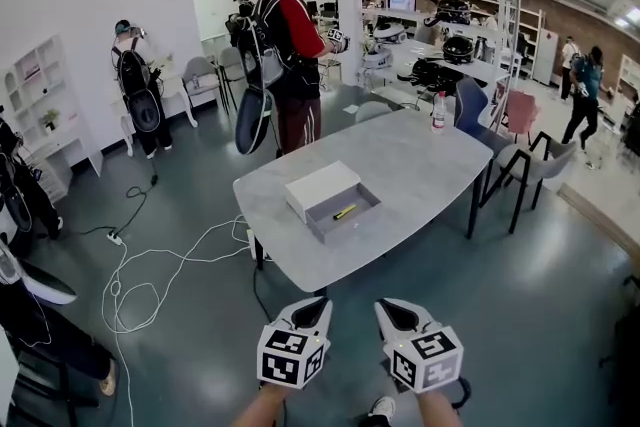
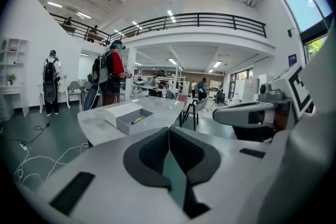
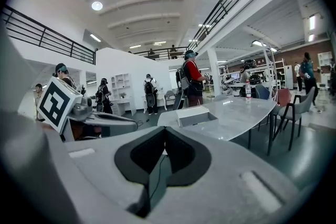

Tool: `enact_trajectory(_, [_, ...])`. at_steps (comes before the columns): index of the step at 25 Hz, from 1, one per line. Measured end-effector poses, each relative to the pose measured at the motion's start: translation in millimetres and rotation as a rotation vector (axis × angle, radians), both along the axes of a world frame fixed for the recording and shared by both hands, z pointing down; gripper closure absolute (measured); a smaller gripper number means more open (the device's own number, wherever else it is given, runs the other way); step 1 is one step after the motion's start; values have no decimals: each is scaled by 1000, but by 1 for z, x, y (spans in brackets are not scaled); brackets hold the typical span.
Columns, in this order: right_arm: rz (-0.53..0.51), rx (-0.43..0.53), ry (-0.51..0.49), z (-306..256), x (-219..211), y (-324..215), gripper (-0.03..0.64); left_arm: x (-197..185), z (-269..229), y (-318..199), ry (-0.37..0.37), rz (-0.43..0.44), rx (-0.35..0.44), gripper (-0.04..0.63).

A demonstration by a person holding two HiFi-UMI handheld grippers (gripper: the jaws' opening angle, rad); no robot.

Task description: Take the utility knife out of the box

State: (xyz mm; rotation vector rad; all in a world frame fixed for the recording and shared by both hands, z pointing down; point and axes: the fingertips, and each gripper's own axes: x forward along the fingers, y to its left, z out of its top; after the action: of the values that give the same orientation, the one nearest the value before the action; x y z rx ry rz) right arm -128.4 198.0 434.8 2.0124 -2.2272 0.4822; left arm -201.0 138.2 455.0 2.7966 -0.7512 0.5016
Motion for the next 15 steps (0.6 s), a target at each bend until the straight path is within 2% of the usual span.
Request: enact_trajectory(15, [-87,1,-14,-8,109,-34,612,103,-3,-25,-20,-82,-17,580])
